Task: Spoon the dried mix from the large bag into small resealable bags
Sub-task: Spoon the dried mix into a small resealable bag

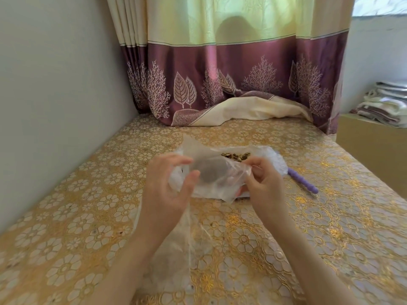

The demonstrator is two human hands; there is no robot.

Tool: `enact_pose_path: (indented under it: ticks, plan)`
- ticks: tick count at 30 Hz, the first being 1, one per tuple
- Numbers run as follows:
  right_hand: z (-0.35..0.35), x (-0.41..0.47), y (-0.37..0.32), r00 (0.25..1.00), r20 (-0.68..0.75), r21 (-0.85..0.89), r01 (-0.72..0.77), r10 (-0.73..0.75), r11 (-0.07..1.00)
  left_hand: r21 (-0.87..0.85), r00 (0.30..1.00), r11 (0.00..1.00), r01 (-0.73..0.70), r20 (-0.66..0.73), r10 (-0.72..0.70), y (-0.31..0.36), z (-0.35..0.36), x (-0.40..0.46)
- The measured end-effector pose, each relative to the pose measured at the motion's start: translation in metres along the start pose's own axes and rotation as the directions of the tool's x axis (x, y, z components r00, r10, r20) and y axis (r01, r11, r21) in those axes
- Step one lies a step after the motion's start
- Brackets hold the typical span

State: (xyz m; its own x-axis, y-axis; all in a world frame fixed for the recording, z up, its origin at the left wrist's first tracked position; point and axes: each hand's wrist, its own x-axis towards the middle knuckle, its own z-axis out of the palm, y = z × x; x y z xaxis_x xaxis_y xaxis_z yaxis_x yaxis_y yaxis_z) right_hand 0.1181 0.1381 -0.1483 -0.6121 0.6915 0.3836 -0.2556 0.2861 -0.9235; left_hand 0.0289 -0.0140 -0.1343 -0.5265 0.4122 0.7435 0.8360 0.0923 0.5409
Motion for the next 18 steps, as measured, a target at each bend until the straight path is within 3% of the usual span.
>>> enact_pose_path:
  ticks: [3,6,8,12,15,18]
  plan:
    - [-0.005,0.003,-0.003,0.988,0.118,0.157,-0.117,0.099,0.981,-0.115,0.932,0.925,0.361,0.059,-0.357,-0.013,-0.008,0.007]
    - [-0.003,0.002,-0.006,0.967,0.200,0.227,-0.204,0.159,0.952,-0.352,0.823,0.747,0.565,0.305,-0.479,-0.028,-0.018,0.010]
    - [-0.003,0.001,-0.006,0.959,0.198,0.212,-0.242,0.201,0.947,-0.462,0.827,0.687,0.562,0.349,-0.441,-0.030,-0.019,0.009]
    - [-0.006,0.003,-0.003,0.961,0.134,0.143,-0.262,0.244,0.954,-0.419,0.868,0.770,0.482,0.108,-0.484,-0.032,-0.012,0.007]
    - [-0.002,0.001,0.002,0.989,0.085,-0.108,-0.115,0.125,0.987,-0.333,0.886,0.837,0.434,-0.011,-0.464,-0.034,-0.008,0.005]
    - [0.001,0.001,0.002,0.997,0.026,-0.286,0.081,-0.077,0.955,-0.301,0.874,0.844,0.445,-0.060,-0.482,-0.036,-0.008,0.003]
